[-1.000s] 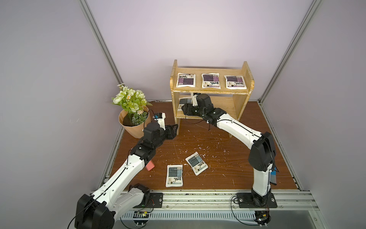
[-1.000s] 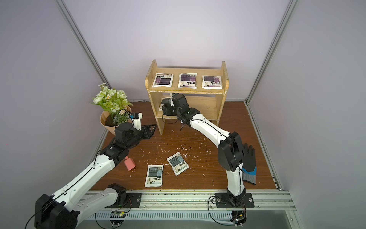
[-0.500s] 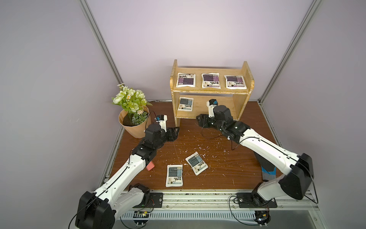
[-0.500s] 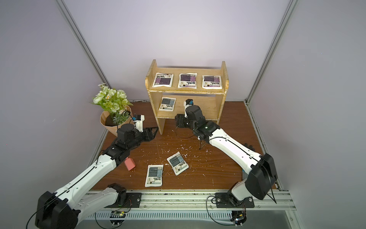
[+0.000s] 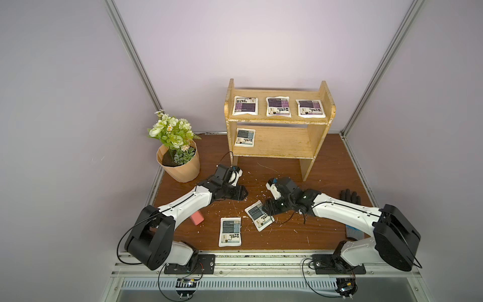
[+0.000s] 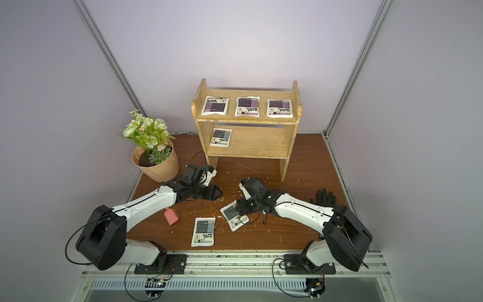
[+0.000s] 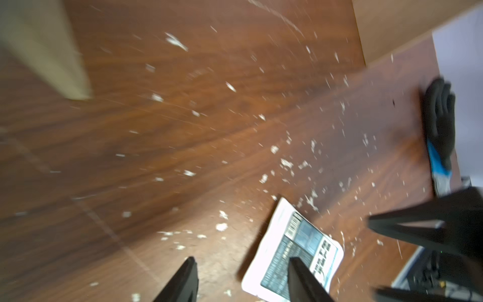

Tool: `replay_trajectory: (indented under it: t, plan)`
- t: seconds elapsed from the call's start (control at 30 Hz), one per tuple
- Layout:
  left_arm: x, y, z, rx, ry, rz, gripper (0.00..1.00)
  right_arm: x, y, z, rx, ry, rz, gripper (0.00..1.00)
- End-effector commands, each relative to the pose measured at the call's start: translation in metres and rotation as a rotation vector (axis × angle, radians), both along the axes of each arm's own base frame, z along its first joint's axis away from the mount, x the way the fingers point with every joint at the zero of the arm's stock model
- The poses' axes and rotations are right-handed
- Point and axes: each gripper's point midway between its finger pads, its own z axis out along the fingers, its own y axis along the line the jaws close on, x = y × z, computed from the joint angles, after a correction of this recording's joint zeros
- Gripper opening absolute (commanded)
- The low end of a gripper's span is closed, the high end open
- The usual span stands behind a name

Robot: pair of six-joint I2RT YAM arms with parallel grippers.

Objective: Place the bagged coffee beans on the shelf by color
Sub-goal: Pick up the bagged coffee beans at the center of the board.

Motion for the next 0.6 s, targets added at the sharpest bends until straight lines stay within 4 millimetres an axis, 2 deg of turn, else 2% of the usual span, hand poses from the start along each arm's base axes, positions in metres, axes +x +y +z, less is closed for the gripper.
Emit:
replay_trajectory:
  t: [0.0, 0.17, 0.37, 0.57]
  plan:
    - [-0.024, -0.003, -0.011, 0.039, 0.076, -0.097, 0.61, 0.001, 0.003, 0.005, 0.038, -0.021, 0.002, 0.68]
    - [-0.033, 0.003, -0.027, 0.075, 0.136, -0.091, 0.61, -0.011, 0.003, -0.015, 0.032, 0.027, 0.032, 0.68]
    - [-0.025, 0.004, -0.02, 0.085, 0.093, -0.069, 0.61, -0.007, 0.012, -0.029, -0.042, 0.008, 0.056, 0.68]
    - [-0.019, 0.006, -0.017, 0.1, 0.076, -0.049, 0.61, 0.001, 0.014, -0.042, -0.241, -0.075, 0.064, 0.67]
